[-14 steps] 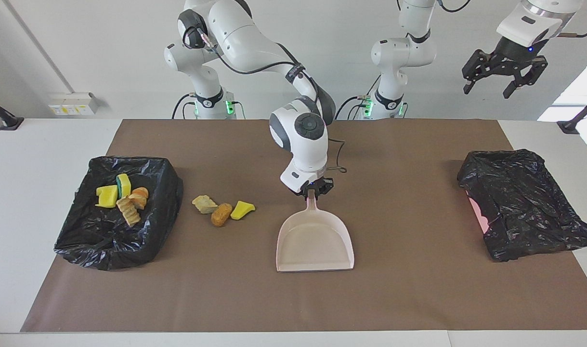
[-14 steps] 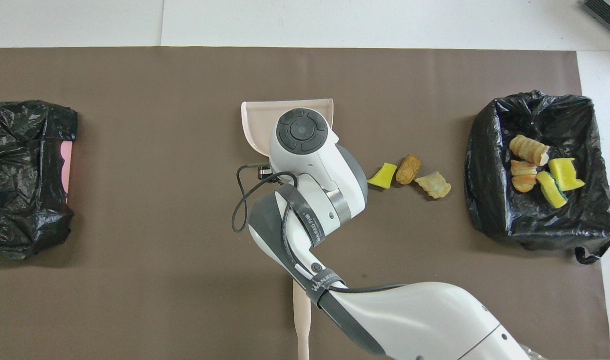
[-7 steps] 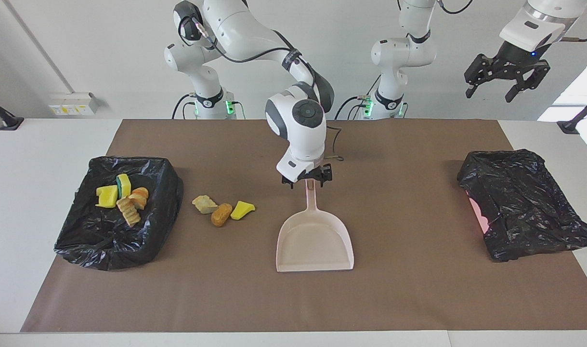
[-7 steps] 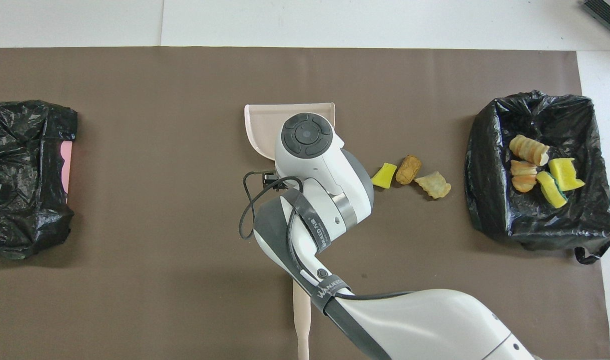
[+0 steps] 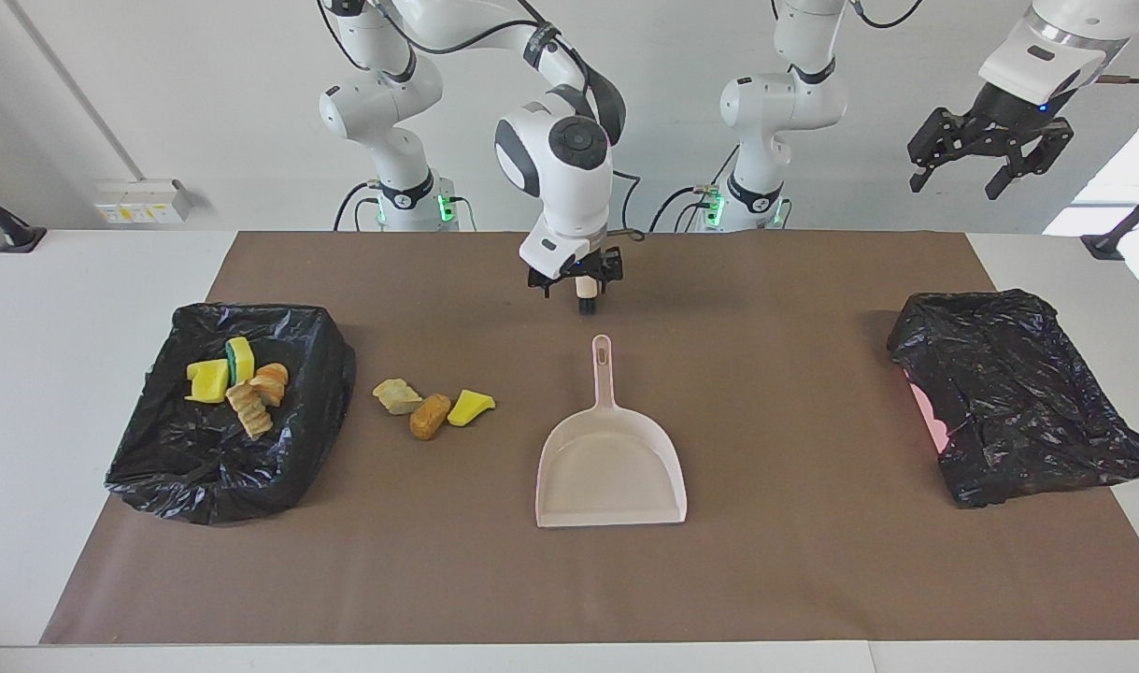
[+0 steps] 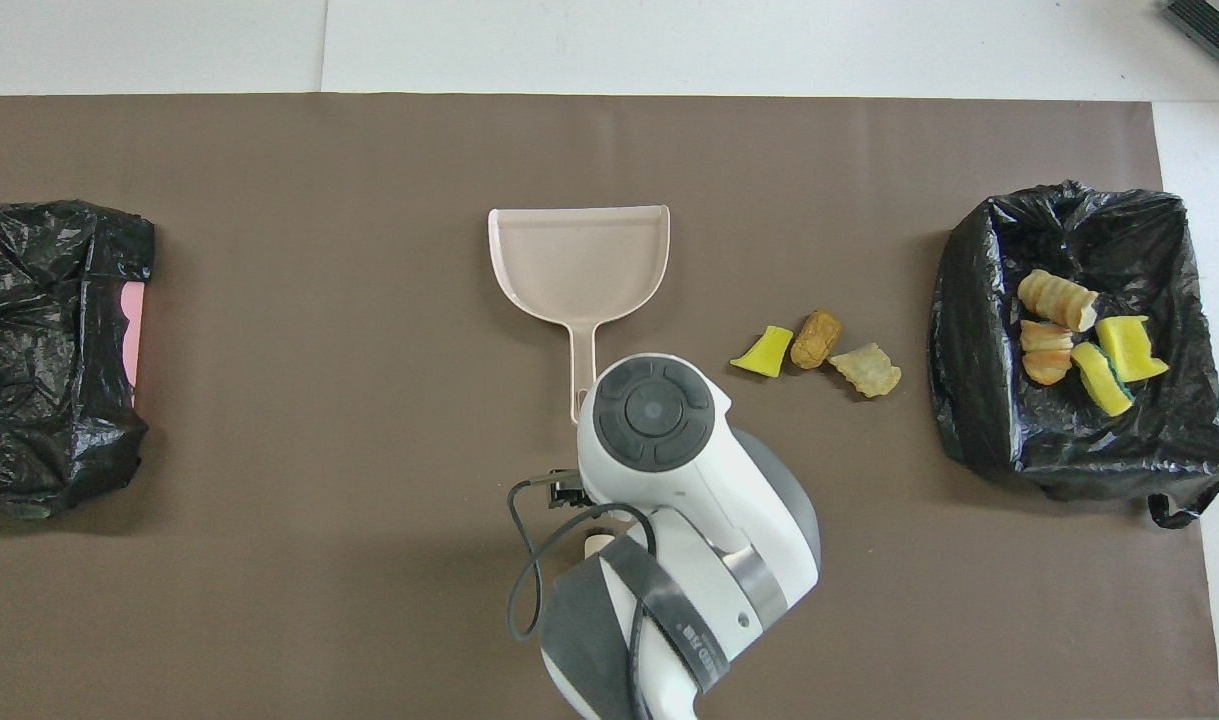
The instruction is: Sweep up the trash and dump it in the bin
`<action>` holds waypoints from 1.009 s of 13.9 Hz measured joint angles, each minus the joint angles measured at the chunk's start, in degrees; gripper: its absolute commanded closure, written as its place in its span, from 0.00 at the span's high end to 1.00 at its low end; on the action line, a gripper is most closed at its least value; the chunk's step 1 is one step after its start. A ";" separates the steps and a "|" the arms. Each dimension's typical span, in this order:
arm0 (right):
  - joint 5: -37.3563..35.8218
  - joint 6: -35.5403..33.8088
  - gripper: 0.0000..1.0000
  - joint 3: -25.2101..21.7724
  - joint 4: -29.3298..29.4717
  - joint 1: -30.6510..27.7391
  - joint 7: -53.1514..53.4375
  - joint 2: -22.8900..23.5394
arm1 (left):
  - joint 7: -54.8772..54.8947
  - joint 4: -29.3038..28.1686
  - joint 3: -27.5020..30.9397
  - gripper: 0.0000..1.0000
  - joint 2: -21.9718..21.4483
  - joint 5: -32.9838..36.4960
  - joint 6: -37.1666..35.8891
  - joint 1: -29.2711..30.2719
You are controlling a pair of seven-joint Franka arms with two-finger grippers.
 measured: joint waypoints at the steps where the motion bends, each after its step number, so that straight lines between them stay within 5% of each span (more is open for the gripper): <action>1: 2.73 1.90 1.00 0.06 -4.20 1.71 0.88 -2.31 | -0.07 -0.02 0.00 1.00 -0.01 0.00 0.00 0.00; 7: 9.66 7.92 1.00 0.07 -21.05 9.80 4.91 -11.72 | -0.92 -4.57 -0.84 1.00 -1.71 -0.24 4.53 -2.57; 10: 10.68 16.31 1.00 0.17 -28.61 16.05 9.29 -11.70 | -4.04 -9.67 -1.03 1.00 -1.81 -0.29 11.05 -7.39; 14: 10.96 16.79 1.00 0.04 -30.52 17.33 9.73 -11.73 | -12.07 -17.24 -1.26 1.00 -0.31 -0.35 23.28 -16.01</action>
